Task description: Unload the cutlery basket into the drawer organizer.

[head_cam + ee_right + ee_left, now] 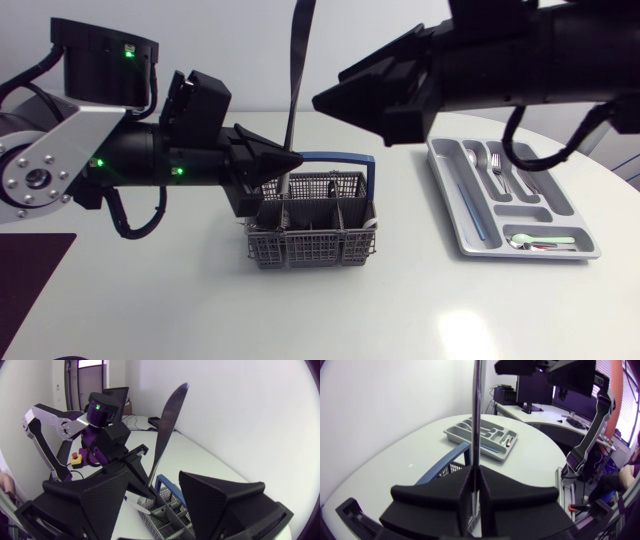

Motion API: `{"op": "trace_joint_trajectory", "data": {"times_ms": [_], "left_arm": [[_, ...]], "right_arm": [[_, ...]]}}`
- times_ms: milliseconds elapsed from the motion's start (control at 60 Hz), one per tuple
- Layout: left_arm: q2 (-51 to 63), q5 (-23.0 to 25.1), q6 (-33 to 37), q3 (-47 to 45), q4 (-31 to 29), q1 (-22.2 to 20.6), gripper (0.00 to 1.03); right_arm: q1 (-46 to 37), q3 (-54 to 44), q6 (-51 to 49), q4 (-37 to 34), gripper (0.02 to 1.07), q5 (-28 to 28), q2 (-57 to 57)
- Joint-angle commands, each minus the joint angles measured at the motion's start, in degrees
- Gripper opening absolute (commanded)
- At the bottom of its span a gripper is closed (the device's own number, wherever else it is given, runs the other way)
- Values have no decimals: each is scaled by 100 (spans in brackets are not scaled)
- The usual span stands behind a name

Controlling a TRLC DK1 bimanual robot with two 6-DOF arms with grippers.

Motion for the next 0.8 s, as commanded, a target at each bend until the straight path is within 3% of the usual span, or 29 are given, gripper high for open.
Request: {"op": "trace_joint_trajectory", "data": {"times_ms": [0,117,300,450,583,717,783], "left_arm": [[95,96,-577,166,211,47,3],[157,289,-1087,219,422,232,3],[288,360,-1324,236,606,337,3],[455,711,-1570,263,765,557,3],[561,1028,-1711,307,853,742,3],[578,1230,-1790,289,923,768,3],[587,1423,-1851,289,967,777,3]], "right_arm": [[-9,31,398,223,77,18,250],[-9,189,582,416,70,27,689],[70,356,723,680,70,27,1111],[114,549,723,812,65,27,1427],[132,655,723,944,52,10,1700],[132,734,714,1023,51,-96,1884],[132,787,714,1032,46,-184,1963]]}}
